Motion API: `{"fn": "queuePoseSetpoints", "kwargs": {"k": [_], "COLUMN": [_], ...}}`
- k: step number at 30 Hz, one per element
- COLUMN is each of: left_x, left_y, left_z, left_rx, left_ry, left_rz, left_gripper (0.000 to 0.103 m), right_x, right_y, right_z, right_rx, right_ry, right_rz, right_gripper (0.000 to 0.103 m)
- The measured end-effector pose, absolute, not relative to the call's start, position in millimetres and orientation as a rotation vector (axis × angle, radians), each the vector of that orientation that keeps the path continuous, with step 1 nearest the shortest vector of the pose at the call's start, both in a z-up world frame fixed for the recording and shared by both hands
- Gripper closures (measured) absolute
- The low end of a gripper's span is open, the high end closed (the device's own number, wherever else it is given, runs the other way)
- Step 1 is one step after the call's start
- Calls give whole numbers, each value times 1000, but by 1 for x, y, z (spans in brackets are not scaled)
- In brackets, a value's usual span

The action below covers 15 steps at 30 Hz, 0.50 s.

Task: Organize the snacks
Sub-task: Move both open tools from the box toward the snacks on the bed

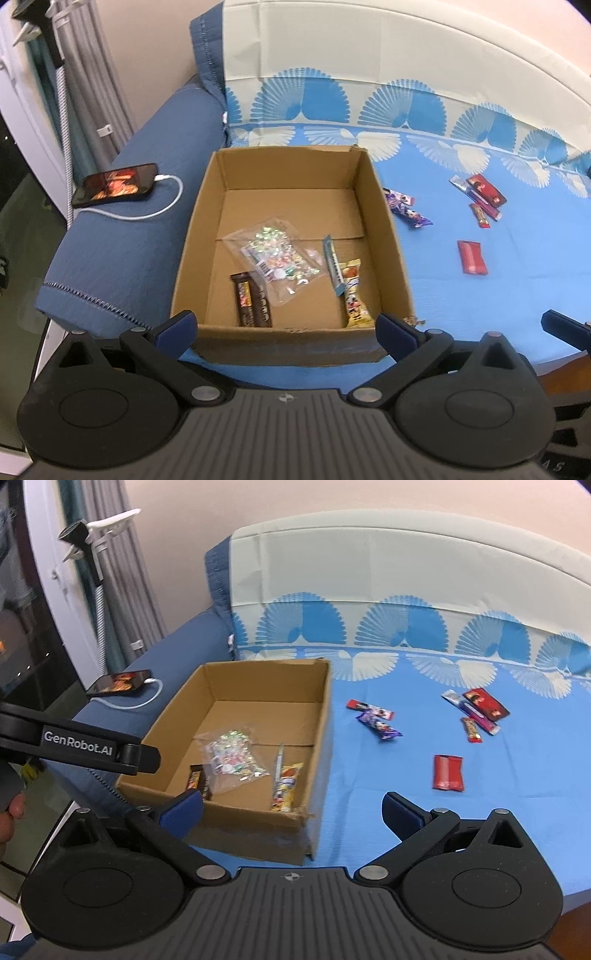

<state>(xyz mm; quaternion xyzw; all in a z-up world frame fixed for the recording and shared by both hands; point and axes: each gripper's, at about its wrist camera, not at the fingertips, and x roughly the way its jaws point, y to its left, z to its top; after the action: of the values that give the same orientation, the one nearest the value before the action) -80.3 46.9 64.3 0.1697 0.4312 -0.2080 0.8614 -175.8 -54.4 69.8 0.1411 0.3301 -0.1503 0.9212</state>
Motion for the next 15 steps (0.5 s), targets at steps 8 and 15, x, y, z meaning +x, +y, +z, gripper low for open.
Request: {"fn": "queuePoseSetpoints", "kwargs": {"k": [8,15], "left_x": [-85,-78], "left_y": [-1,-54], "left_z": [63,54], "left_rx": [400,423], "left_ry": [914,945], "left_rz": [-499,-557], "left_gripper": [0,0], "right_x": [-197,-215], "right_y": [-103,-162], "right_z": [64,58], "right_rx": [338,363], "right_ry": [667,659], "right_rz": [-417,-551], "right_gripper": [0,0]}}
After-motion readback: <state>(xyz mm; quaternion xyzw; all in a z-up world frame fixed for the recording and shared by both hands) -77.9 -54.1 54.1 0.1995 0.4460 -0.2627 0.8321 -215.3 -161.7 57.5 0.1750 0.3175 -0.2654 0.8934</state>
